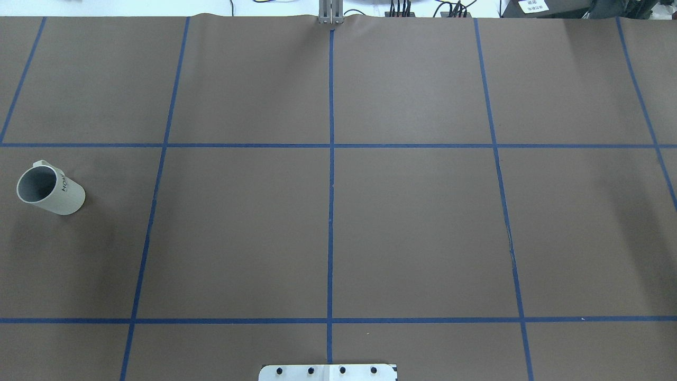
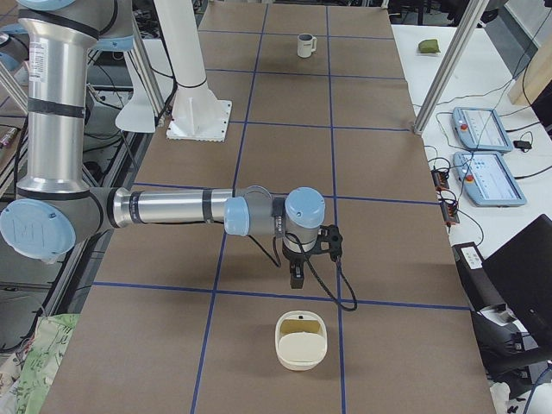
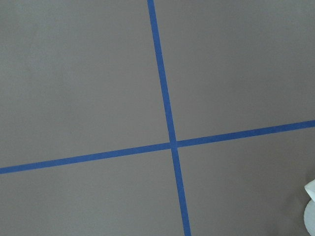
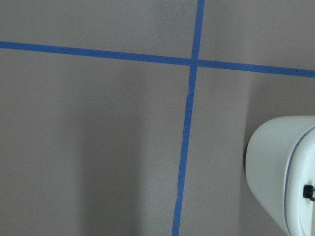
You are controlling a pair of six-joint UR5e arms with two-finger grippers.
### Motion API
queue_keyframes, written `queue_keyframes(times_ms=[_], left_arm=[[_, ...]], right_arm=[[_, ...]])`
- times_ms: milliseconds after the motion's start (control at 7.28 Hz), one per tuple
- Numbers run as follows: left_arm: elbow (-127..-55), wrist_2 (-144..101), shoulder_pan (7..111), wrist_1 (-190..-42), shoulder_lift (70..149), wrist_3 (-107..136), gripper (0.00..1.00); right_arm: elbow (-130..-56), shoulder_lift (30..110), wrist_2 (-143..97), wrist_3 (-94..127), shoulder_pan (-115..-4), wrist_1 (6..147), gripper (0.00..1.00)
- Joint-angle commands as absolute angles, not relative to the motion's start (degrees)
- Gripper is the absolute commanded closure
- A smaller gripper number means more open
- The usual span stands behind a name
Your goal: Left arm hands cup to right arm to dump lemon
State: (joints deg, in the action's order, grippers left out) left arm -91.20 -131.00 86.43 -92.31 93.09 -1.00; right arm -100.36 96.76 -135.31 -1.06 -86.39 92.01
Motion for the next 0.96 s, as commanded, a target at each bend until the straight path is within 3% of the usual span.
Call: queue_keyframes(times_ms=[0, 824], left_arm=[[-91.3, -131.0, 86.5, -92.4, 92.7, -1.1, 0.0], [-91.2, -131.0, 86.4, -92.2, 92.7, -1.1, 0.0]], right_arm=[[-99.8, 96.7, -135.4, -1.1, -86.4, 92.0, 0.0], [-100.5, 96.1, -136.5, -1.1, -88.1, 91.8, 0.0]])
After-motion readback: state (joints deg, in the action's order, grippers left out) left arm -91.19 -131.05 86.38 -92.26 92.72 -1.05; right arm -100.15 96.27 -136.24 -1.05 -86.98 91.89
